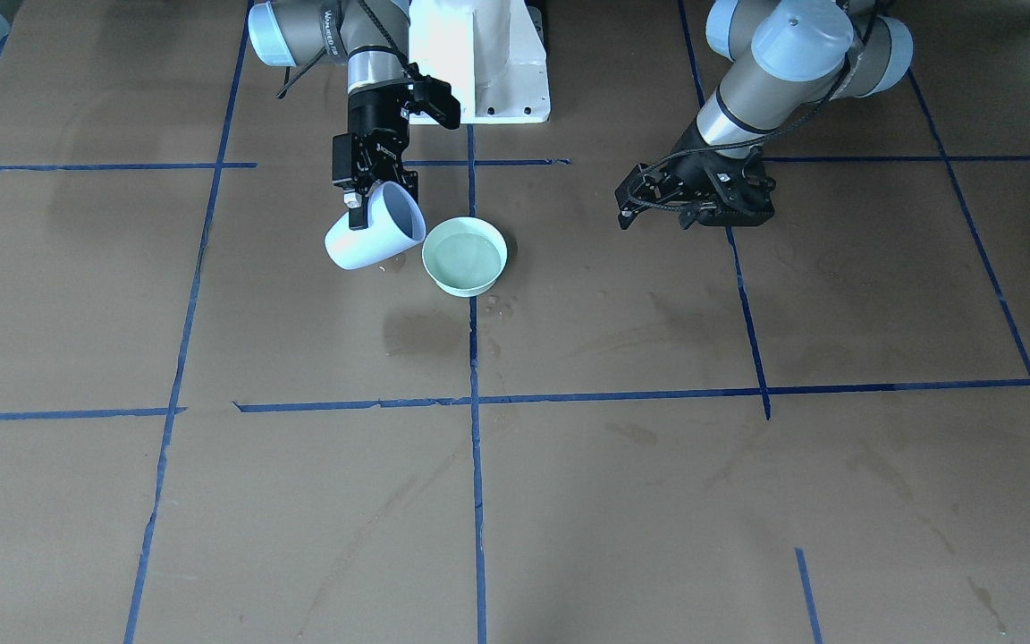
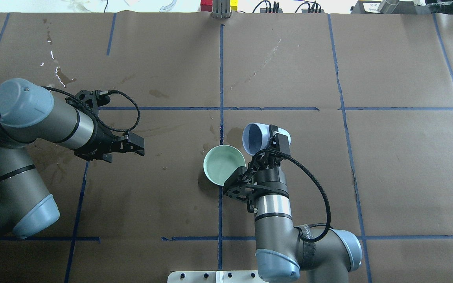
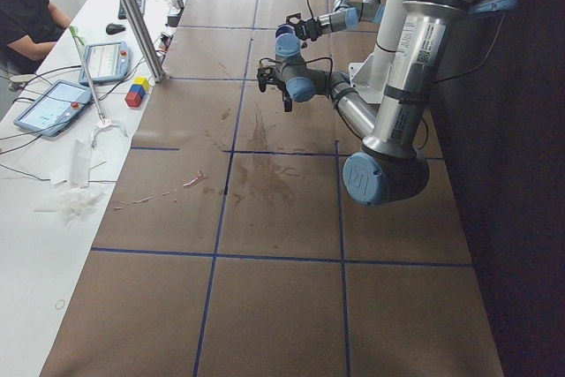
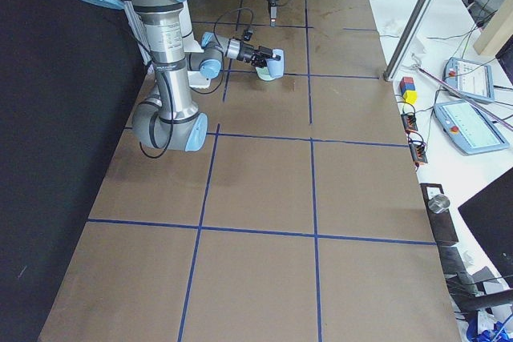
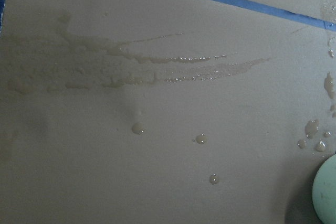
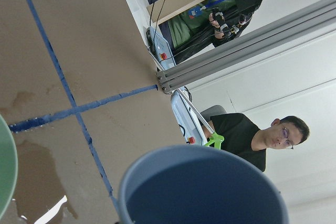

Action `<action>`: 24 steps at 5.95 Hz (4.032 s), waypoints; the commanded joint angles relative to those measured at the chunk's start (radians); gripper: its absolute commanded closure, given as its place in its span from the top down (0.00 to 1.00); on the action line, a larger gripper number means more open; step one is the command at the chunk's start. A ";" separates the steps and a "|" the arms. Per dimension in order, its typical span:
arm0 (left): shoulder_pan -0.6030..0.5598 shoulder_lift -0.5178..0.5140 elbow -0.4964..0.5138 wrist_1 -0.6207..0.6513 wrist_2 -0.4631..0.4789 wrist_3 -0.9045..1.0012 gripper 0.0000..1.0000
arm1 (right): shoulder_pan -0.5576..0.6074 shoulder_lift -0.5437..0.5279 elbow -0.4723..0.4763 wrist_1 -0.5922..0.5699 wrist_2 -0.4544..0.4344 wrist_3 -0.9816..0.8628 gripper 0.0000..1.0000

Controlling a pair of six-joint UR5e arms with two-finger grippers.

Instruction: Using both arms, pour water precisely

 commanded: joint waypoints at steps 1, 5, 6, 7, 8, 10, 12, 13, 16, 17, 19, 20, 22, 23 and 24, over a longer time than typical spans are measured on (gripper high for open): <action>-0.001 -0.002 0.001 -0.001 0.002 0.000 1.00 | -0.006 0.007 -0.002 -0.027 -0.026 -0.108 0.00; -0.001 0.002 -0.007 0.000 0.002 0.000 1.00 | -0.015 0.012 -0.016 -0.041 -0.026 -0.318 0.01; -0.001 0.002 -0.008 0.000 0.002 0.000 1.00 | -0.015 0.034 -0.033 -0.041 -0.026 -0.323 0.01; -0.001 0.003 -0.015 0.000 0.002 -0.001 1.00 | -0.015 0.074 -0.072 -0.041 -0.026 -0.323 0.01; -0.001 0.003 -0.019 0.002 0.002 -0.001 1.00 | -0.015 0.072 -0.082 -0.041 -0.027 -0.327 0.01; -0.001 0.003 -0.027 0.003 0.002 -0.001 1.00 | -0.012 0.067 -0.074 -0.041 -0.029 -0.424 0.01; -0.001 0.003 -0.030 0.003 0.002 -0.003 1.00 | -0.009 0.065 -0.067 -0.040 -0.040 -0.546 0.02; -0.001 0.005 -0.035 0.003 0.002 -0.004 1.00 | -0.007 0.065 -0.062 -0.040 -0.043 -0.638 0.02; -0.001 0.005 -0.035 0.003 0.002 -0.004 1.00 | -0.006 0.064 -0.051 -0.038 -0.044 -0.741 0.02; -0.001 0.005 -0.035 0.003 0.002 -0.004 1.00 | -0.004 0.064 -0.050 -0.025 -0.043 -0.714 0.02; 0.001 0.003 -0.035 0.003 0.003 -0.006 1.00 | 0.000 0.029 -0.051 0.089 -0.032 -0.416 0.01; 0.001 0.005 -0.035 0.005 0.003 -0.006 1.00 | 0.002 0.024 -0.050 0.089 -0.009 -0.176 0.01; 0.001 0.003 -0.036 0.005 0.005 -0.007 1.00 | 0.017 0.021 -0.027 0.089 0.058 0.131 0.00; 0.001 0.003 -0.036 0.003 0.009 -0.007 1.00 | 0.032 -0.020 0.066 0.089 0.157 0.335 0.00; 0.005 0.003 -0.035 0.003 0.012 -0.009 1.00 | 0.039 -0.101 0.140 0.089 0.172 0.507 0.00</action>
